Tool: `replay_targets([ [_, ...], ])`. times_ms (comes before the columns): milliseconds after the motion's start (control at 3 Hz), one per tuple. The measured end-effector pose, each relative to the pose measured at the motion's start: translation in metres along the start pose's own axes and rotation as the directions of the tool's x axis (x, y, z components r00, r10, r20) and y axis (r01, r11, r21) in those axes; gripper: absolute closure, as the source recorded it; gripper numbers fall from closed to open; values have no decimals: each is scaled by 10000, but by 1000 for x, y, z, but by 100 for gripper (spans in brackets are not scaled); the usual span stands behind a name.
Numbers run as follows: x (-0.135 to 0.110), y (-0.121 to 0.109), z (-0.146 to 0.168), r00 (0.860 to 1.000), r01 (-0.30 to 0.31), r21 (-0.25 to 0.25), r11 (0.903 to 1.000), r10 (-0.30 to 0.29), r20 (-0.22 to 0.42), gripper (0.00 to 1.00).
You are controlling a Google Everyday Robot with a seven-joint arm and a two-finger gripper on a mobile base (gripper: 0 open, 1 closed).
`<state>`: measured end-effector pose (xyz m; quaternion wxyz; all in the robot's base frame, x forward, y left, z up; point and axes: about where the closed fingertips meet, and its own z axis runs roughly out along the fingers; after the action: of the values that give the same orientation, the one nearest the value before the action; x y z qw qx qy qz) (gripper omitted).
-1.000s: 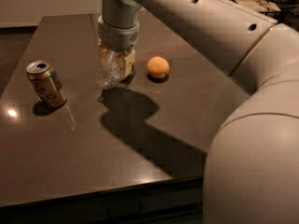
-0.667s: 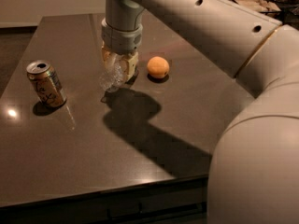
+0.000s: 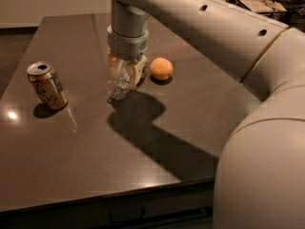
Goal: Move water bottle near orange
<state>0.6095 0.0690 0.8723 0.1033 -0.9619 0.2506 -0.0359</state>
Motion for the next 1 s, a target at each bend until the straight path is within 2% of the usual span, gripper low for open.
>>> replay_targets([
  [667,4,2,4,10000,-80,-60,9999,80,-21,12],
  [1000,4,1,6,10000,-72,-42,10000,72,-19,0],
])
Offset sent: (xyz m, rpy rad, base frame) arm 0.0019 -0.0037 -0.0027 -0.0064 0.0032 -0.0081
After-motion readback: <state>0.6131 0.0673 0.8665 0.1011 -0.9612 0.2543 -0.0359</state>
